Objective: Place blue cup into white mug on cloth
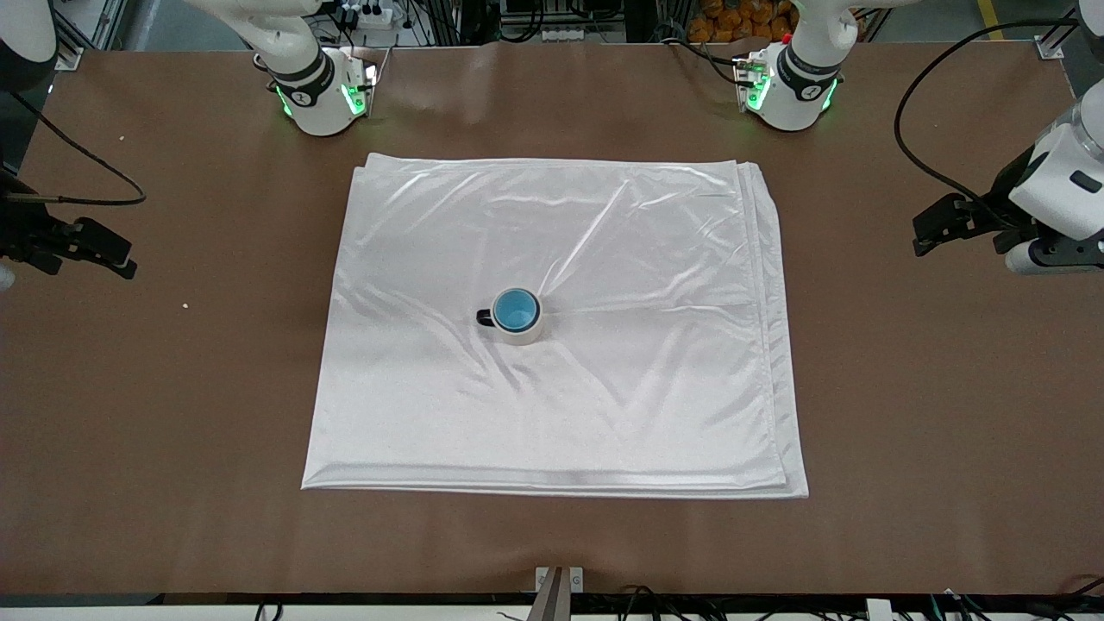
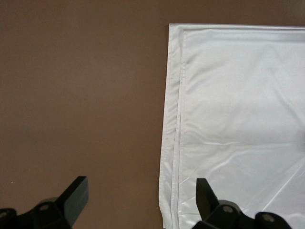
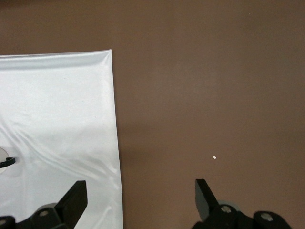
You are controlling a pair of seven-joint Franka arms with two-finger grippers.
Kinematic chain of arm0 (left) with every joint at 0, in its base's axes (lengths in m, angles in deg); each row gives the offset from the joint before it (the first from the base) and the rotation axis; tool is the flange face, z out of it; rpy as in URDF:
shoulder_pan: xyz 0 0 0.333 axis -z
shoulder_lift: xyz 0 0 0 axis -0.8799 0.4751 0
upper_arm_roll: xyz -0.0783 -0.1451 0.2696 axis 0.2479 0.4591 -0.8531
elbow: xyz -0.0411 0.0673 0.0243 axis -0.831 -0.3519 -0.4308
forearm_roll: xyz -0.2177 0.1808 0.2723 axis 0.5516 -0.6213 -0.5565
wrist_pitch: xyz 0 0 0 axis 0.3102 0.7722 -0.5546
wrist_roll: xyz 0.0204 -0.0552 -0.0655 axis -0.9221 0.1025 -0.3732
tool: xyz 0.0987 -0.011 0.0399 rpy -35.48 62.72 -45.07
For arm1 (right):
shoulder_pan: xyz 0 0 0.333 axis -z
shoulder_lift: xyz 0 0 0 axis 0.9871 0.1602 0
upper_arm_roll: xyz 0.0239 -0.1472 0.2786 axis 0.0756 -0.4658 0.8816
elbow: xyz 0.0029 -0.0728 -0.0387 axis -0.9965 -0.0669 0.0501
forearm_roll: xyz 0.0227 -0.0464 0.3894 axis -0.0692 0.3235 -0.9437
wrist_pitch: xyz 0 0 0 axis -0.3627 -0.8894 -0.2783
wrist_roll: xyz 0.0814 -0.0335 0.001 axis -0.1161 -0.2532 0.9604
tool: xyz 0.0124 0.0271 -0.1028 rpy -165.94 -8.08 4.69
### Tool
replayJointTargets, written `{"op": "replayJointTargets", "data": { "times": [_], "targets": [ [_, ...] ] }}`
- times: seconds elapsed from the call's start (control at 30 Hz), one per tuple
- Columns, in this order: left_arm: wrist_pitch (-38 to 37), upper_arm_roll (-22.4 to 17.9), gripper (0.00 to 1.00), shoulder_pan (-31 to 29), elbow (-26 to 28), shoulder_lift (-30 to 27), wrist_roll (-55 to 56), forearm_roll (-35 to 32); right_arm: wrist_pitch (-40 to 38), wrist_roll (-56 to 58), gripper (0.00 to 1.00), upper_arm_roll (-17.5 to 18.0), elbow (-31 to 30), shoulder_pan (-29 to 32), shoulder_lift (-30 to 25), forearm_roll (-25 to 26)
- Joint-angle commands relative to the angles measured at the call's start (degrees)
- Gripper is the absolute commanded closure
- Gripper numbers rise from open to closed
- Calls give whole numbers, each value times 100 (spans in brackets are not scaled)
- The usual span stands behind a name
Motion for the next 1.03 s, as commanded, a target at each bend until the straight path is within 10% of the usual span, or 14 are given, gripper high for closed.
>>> {"op": "replayJointTargets", "data": {
  "times": [0.0,1.0],
  "targets": [
    [23,-41,0,12,7,-32,-42,154,-56,71,0,17,142,21,63,-39],
    [251,-41,0,3,-20,21,-59,57,67,71,0,43,-298,-6,-271,-65]
  ]
}}
